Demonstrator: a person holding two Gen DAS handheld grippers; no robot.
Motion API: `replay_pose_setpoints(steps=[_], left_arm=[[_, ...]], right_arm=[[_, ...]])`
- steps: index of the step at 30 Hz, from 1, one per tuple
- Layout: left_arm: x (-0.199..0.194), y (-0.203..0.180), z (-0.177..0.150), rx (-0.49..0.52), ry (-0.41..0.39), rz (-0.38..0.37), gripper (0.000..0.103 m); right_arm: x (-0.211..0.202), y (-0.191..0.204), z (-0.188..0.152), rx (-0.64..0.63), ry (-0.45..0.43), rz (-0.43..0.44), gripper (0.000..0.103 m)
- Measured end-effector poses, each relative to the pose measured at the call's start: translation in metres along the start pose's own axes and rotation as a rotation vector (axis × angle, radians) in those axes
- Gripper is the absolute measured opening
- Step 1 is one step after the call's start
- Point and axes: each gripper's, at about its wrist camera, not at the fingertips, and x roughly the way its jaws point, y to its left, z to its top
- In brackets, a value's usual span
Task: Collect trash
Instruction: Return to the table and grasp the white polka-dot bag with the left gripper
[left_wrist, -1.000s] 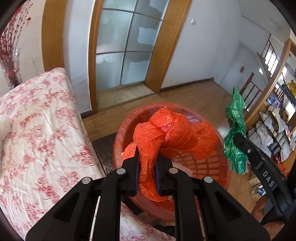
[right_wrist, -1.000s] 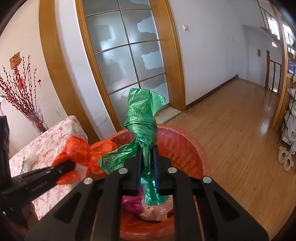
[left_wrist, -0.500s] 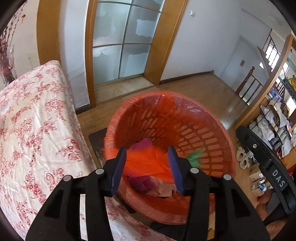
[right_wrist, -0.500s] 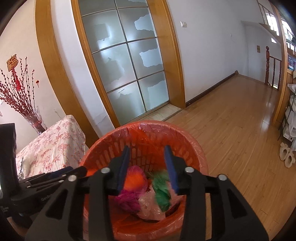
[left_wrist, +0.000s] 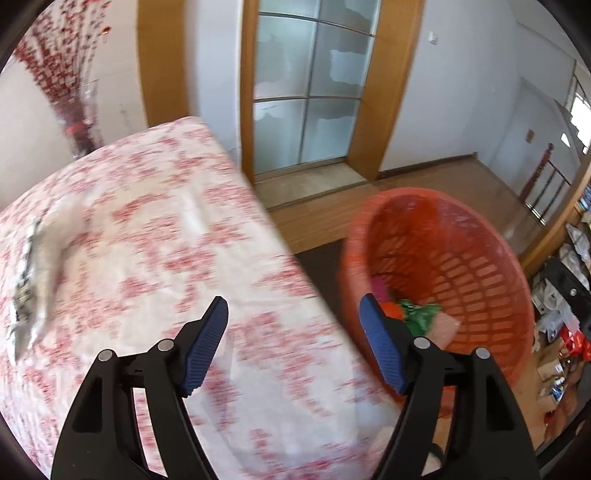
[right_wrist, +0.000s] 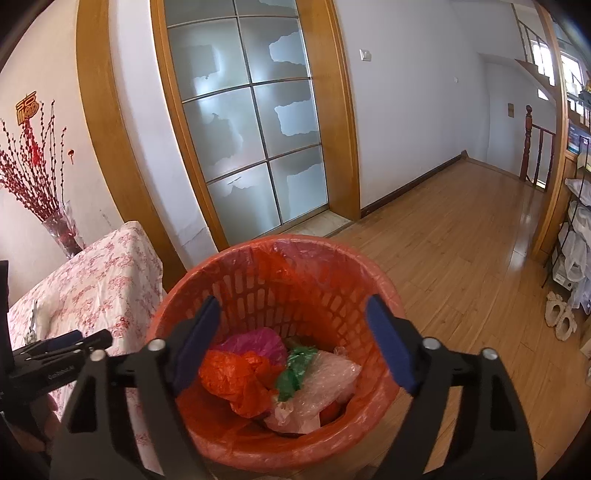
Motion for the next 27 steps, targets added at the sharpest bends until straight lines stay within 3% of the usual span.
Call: replay_pose_setpoints(steps=[5, 18, 21, 27], left_arm=[[-0.014, 0.044, -0.008, -0.041, -0.026, 0.080, 0.077], [-0.059, 0.177, -0.020, -0.238, -0.103, 0.281, 0.078], [-0.059, 0.199, -0.023, -0.268, -0.098, 0.288, 0.077], [-0.045, 0.213, -0.024, -0.279, -0.061, 0.273, 0.063]], right_arm=[[-0.002, 0.015, -0.004, -0.022, 0.003, 0.016, 0.095], [-0.009, 0.065, -0.018, -0.109, 0.037, 0.092, 0.096], [-0.010, 0.075, -0.021, -0.110, 0.051, 0.122, 0.096], [-0.013, 0.091, -0.024, -0.139, 0.061, 0.135, 0.096]])
